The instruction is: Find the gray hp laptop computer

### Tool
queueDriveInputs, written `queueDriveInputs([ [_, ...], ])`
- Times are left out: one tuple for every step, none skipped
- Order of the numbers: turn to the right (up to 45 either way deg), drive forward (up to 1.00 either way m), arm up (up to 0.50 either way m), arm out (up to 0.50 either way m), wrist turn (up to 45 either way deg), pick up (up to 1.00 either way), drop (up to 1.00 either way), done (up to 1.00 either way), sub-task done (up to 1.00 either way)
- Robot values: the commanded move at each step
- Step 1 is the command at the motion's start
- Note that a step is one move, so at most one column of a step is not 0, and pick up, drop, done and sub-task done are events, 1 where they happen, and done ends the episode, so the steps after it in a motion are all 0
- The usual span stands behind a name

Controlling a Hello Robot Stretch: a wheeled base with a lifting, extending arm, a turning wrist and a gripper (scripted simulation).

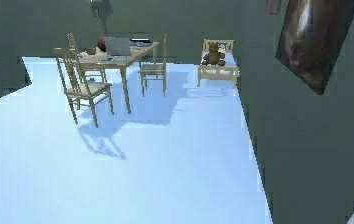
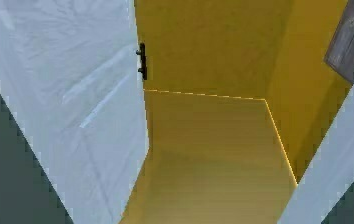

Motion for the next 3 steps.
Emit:
queueDriveInputs([
  [0.0, 1.00, 0.00, 0.00, 0.0, 0.00, 0.00, 0.00, 0.00],
  [0.0, 1.00, 0.00, 0.00, 0.0, 0.00, 0.00, 0.00, 0.00],
  [9.0, 0.00, 0.00, 0.00, 0.0, 0.00, 0.00, 0.00, 0.00],
])
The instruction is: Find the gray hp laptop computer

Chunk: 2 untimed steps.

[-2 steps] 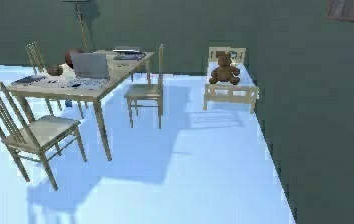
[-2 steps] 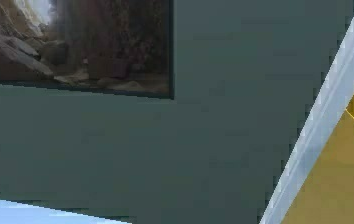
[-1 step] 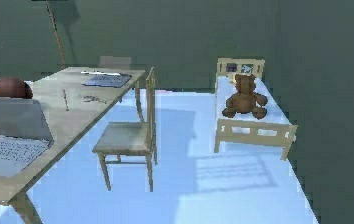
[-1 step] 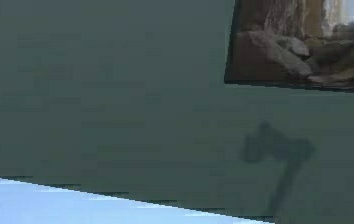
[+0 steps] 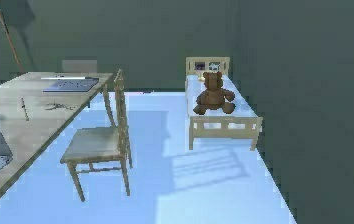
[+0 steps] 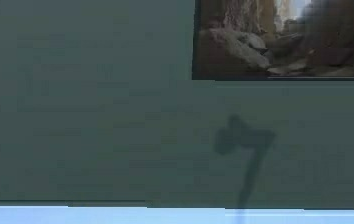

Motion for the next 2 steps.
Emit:
queueDriveInputs([
  [0.0, 0.15, 0.00, 0.00, 0.0, 0.00, 0.00, 0.00, 0.00],
  [-45.0, 0.00, 0.00, 0.00, 0.0, 0.00, 0.00, 0.00, 0.00],
])
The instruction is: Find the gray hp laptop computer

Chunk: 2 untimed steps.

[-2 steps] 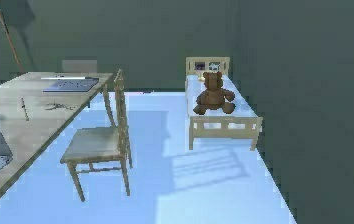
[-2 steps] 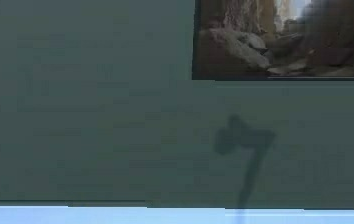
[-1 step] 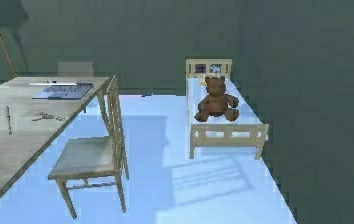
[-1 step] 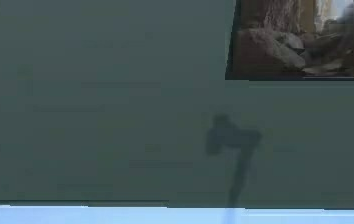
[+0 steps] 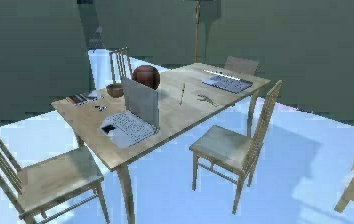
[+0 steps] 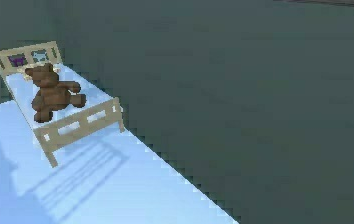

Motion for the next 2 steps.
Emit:
queueDriveInputs([
  [-15.0, 0.00, 0.00, 0.00, 0.0, 0.00, 0.00, 0.00, 0.00],
  [0.0, 0.00, 0.00, 0.00, 0.0, 0.00, 0.00, 1.00, 0.00],
])
